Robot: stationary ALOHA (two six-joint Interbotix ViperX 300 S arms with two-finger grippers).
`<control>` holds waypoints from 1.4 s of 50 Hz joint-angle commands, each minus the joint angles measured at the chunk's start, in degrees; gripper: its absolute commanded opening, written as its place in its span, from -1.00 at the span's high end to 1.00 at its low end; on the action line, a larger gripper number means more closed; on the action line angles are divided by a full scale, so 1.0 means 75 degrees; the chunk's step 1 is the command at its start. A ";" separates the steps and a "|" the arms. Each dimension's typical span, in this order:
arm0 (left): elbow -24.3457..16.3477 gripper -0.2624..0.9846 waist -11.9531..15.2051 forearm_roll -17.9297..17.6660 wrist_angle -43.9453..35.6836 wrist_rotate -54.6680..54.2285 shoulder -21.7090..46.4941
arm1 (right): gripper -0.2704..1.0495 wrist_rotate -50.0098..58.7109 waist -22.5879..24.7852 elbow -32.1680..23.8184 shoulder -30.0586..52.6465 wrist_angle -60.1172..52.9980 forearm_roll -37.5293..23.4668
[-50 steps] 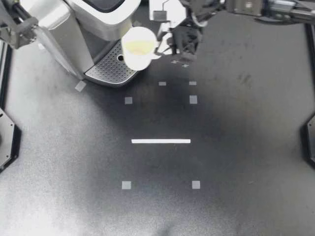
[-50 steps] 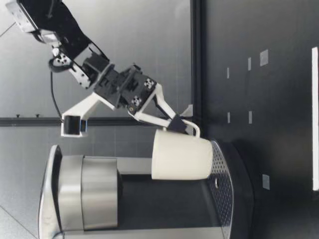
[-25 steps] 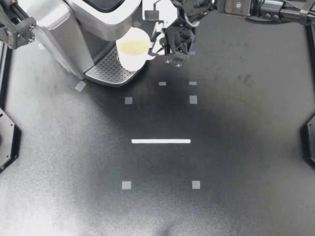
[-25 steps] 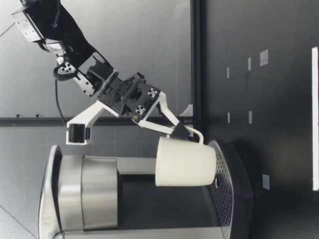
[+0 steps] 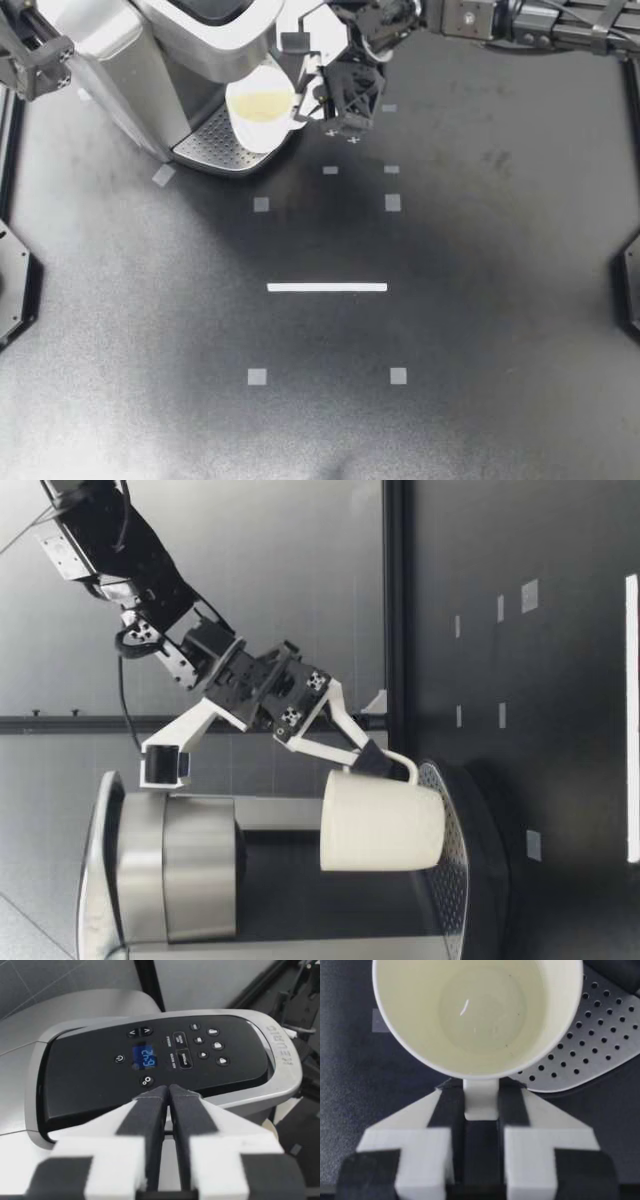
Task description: Place the coffee capsule inside the capsule container, then place the cup onto the center of the cup tray.
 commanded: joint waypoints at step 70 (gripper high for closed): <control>0.0023 0.33 0.0035 0.0059 -0.0680 -0.0211 0.0035 | -0.42 0.0117 0.0012 0.0820 -0.1137 -0.0855 -0.0094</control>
